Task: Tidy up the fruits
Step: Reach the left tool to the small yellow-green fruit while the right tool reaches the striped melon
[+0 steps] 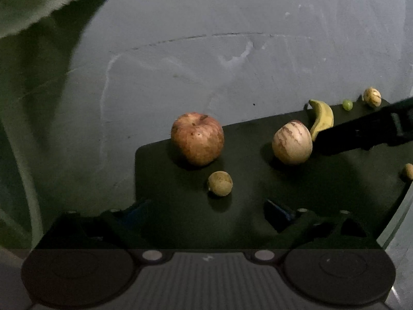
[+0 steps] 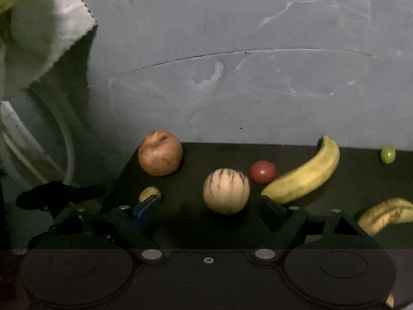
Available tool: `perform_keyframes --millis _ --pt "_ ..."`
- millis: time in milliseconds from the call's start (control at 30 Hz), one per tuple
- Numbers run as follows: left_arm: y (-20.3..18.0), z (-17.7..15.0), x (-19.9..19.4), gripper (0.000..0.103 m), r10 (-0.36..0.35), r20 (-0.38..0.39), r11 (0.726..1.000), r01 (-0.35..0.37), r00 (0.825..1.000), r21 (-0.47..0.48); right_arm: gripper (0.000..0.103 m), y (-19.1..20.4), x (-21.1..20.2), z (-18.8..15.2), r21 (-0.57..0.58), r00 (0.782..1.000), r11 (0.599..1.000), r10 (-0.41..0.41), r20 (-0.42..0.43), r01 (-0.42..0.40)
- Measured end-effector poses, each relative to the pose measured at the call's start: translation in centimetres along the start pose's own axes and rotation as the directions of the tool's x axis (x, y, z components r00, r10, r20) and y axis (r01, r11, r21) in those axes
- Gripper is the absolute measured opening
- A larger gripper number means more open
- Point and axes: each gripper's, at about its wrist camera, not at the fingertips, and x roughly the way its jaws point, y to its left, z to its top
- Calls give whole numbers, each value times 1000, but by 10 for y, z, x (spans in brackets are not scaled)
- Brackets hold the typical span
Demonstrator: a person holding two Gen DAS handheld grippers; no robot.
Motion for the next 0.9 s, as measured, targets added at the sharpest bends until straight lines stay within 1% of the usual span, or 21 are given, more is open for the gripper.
perform_keyframes --millis 100,167,400,500,567,633,733,800,867,900 --pt "1 2 6 90 -11 6 1000 11 1000 23 81 5 10 6 -41 1000 999 -18 10 18" --pt "1 2 11 89 -12 9 999 12 1000 37 78 8 19 9 -62 999 997 -52 1 52" --pt "-3 5 24 80 -45 0 997 45 999 70 67 7 40 11 -65 995 994 -94 -39 91" --pt "-3 7 28 71 -60 -3 996 60 998 68 65 8 45 7 -74 993 992 -103 -64 98" --pt "-3 9 31 62 -72 -11 996 73 997 59 64 8 48 4 -71 992 993 -103 -73 98" --pt "-3 9 33 57 -79 -22 995 80 997 53 61 7 50 3 -65 992 993 -101 -76 96" --pt "-4 10 35 54 -77 -24 996 78 997 41 55 3 53 2 -52 991 993 -106 -85 102" --pt "-5 10 36 51 -79 -25 996 80 997 32 55 3 54 2 -49 992 994 -102 -79 98" --pt "-5 10 38 41 -69 -36 997 70 997 19 55 4 53 1 -53 992 994 -102 -73 99" --pt "-5 10 38 41 -67 -33 998 68 997 10 55 3 52 0 -52 993 994 -99 -70 96"
